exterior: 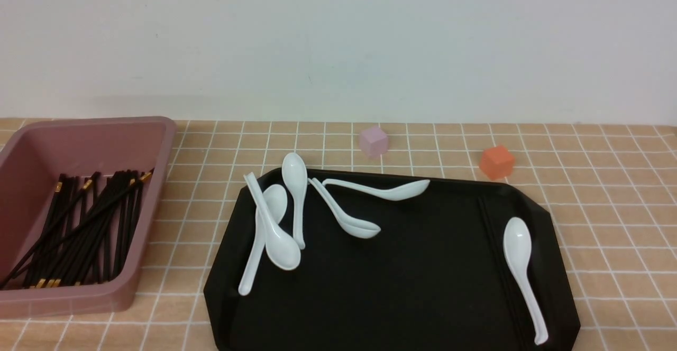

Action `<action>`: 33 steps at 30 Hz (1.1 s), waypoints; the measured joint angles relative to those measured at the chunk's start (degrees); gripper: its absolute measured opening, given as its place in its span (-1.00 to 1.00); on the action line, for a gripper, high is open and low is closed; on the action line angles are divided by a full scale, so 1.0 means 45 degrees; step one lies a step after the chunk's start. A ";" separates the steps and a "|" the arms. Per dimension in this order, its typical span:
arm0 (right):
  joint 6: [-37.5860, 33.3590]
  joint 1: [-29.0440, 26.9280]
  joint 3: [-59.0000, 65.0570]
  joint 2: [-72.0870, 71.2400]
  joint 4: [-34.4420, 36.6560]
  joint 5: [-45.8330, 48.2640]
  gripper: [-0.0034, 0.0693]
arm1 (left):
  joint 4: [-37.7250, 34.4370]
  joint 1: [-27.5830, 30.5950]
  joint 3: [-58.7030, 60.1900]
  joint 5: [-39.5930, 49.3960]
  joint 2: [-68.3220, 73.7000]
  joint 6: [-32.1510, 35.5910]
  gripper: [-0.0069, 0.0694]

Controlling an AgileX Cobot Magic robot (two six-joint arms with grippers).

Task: On brown tablecloth take chopsticks from black tray and put them in box.

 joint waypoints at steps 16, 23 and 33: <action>0.0000 0.0000 -0.0014 0.0000 0.0010 0.0024 -0.76 | 0.0000 0.0000 0.0000 0.0000 0.0000 0.0000 -0.19; 0.0000 0.0000 -0.0014 0.0000 0.0010 0.0037 -0.74 | 0.0000 0.0000 0.0000 0.0000 0.0000 0.0000 -0.19; 0.0000 0.0000 -0.0014 0.0000 0.0010 0.0037 -0.70 | 0.0000 0.0000 0.0000 0.0000 0.0000 0.0000 -0.19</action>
